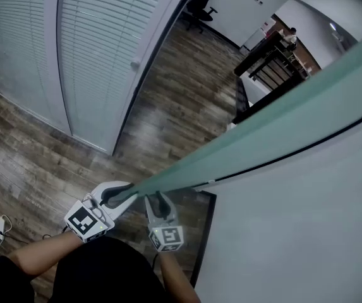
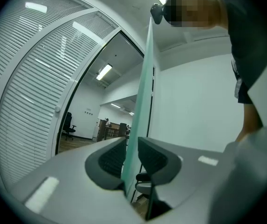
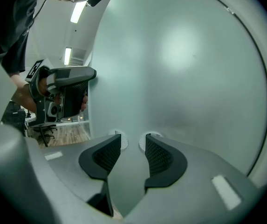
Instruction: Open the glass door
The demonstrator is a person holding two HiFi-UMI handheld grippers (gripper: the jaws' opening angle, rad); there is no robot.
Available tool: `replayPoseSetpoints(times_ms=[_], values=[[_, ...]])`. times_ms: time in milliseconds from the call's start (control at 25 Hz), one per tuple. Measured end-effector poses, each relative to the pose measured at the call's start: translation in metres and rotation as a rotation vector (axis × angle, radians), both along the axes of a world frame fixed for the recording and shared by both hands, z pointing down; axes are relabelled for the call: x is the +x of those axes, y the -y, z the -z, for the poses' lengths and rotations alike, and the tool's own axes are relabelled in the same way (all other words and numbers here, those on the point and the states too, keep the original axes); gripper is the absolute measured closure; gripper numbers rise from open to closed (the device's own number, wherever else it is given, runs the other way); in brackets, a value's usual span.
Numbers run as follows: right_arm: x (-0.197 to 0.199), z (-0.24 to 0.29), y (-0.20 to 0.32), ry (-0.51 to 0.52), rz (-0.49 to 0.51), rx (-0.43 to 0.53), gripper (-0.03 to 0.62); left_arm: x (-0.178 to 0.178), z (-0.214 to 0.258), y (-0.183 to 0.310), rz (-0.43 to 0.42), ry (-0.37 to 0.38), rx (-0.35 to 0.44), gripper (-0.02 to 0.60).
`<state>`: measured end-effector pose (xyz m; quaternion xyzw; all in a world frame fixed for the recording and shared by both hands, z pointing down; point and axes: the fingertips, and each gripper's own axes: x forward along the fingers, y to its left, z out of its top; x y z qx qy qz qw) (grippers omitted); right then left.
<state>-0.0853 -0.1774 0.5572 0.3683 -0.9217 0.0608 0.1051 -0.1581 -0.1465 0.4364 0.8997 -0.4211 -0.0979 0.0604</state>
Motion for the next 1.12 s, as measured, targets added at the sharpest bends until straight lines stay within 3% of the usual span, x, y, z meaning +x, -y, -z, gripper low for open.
replayPoseSetpoints(times_ms=[160,560,800,1120], values=[[0.019,0.012,-0.025,-0.004,-0.017,0.037,0.447,0.012,0.001,-0.012,-0.023,0.031,0.008,0.509],[0.035,0.019,-0.084,0.008,-0.077,0.023,0.447,0.043,0.005,-0.053,-0.016,0.091,0.007,0.517],[0.042,0.023,-0.107,0.012,-0.140,0.030,0.447,0.065,0.005,-0.081,-0.086,0.110,0.028,0.525],[0.066,0.033,-0.147,0.027,-0.191,0.051,0.447,0.098,0.006,-0.117,-0.152,0.079,0.053,0.518]])
